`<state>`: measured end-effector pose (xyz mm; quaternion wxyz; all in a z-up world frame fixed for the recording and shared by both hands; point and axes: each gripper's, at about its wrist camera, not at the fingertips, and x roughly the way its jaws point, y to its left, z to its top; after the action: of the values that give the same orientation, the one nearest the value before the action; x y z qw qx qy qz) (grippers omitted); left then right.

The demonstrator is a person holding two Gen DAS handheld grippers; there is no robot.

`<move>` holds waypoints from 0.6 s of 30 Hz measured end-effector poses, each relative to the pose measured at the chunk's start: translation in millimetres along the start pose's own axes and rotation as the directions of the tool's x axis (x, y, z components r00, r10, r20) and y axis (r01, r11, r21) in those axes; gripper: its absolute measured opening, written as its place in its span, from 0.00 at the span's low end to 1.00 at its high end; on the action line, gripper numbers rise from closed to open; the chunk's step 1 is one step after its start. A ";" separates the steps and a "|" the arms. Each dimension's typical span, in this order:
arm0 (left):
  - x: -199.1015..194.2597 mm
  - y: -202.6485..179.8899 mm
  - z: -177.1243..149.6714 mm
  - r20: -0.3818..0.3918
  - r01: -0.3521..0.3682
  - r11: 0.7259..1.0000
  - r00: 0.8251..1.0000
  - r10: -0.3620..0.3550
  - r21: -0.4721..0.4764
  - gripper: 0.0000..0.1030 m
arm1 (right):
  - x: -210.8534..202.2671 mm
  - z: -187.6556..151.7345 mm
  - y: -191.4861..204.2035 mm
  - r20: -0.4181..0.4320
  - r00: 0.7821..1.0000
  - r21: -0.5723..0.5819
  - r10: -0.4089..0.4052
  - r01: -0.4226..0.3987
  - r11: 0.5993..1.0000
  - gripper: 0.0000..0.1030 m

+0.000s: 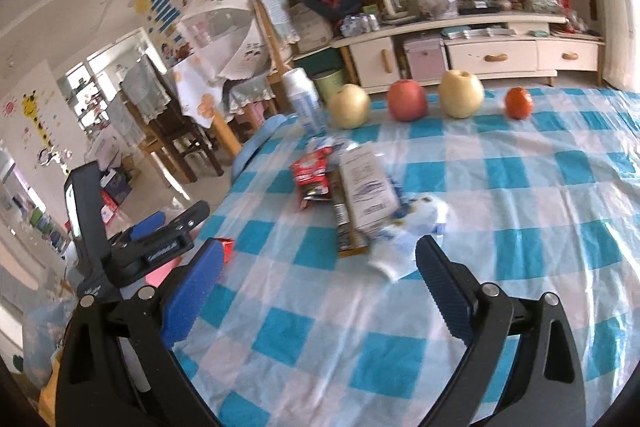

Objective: Collect trash
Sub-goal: 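Bring both empty grippers back over the table, then grasp the white MAGICDAY bottle with the left gripper while the right approaches the white milk carton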

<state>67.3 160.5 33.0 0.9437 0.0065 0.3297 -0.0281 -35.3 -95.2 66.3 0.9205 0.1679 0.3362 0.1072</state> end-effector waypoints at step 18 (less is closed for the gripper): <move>118.6 -62.4 58.4 -0.152 0.010 0.983 0.988 -0.038 -0.183 0.93 | 7.0 11.8 -75.1 -0.065 0.997 0.092 -0.049 0.055 0.994 0.93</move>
<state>192.6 90.6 5.3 0.9114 -0.0812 0.4033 -0.0088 -16.0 -164.9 42.0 0.9031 0.1986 0.3737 0.0725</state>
